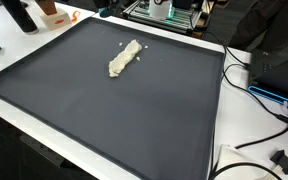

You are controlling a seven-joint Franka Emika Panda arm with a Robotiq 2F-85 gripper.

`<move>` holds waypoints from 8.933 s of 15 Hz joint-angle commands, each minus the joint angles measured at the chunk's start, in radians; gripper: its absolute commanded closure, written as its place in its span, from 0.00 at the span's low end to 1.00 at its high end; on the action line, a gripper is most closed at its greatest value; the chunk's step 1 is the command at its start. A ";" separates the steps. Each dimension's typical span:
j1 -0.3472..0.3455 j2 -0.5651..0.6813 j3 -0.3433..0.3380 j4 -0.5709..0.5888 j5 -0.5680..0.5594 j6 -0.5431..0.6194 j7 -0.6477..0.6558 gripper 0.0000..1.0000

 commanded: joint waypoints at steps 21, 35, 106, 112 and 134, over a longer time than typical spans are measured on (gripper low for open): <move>0.121 0.251 -0.014 0.140 -0.195 -0.045 0.017 0.75; 0.185 0.329 -0.017 0.226 -0.281 -0.026 -0.075 0.75; -0.120 0.096 -0.038 0.080 0.946 0.243 -1.331 0.75; -0.132 0.114 -0.049 0.085 0.954 0.168 -1.342 0.75; -0.095 0.093 -0.062 0.041 0.878 0.164 -1.093 0.75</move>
